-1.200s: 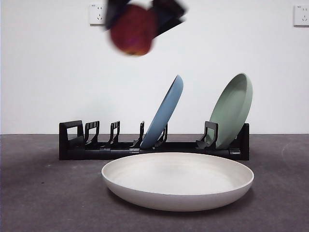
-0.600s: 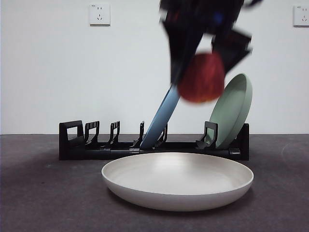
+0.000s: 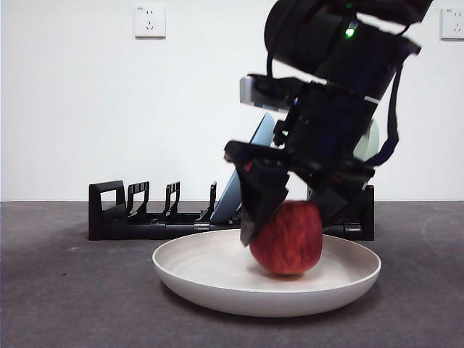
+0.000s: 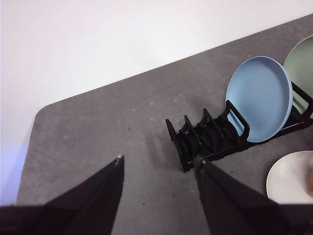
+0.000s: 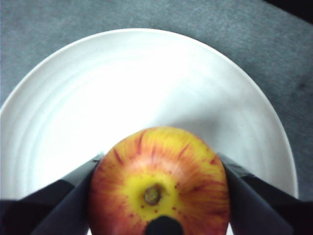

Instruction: Take the yellow plate from the plate rack,put the plate on the table,take the apple from the table,put the apple in the plate

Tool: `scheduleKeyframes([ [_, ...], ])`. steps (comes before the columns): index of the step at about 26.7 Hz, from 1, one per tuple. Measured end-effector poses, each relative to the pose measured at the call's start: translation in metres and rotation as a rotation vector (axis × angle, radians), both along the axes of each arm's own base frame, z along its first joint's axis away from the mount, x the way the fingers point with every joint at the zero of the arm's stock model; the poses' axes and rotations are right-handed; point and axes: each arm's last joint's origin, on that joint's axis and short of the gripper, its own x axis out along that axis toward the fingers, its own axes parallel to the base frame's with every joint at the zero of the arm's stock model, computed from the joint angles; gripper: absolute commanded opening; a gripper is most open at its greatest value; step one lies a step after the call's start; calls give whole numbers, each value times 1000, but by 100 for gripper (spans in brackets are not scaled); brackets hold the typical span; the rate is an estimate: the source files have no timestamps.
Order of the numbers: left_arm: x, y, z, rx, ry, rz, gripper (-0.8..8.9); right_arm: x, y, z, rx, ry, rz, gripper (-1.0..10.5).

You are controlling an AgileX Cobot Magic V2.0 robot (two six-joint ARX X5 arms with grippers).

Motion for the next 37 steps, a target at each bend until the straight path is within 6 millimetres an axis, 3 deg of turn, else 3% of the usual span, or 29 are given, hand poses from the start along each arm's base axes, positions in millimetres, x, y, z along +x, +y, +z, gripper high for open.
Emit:
scheduleKeyframes([
  [7,0,0,0,-1,0,-1,248,2,2,-5,8,12,8,24],
  [9,0,0,0,0,0,0,248,2,2,-5,8,12,8,171],
  [12,0,0,0,-1,0,-1,248,2,2,-5,7,14,8,533],
  [14,0,0,0,0,1,-1,248,2,2,-5,6,15,8,641],
  [22,1,-1,0,2,2,-1,248,1,2,-9,-9,42,6,630],
  [28,2,-3,-1,8,6,0,248,0,1,0,9,22,5,630],
  [34,5,-7,-2,21,15,0,248,-3,-2,30,69,-47,6,607],
  [37,9,-13,-3,31,21,0,247,-7,-5,56,116,-101,6,472],
])
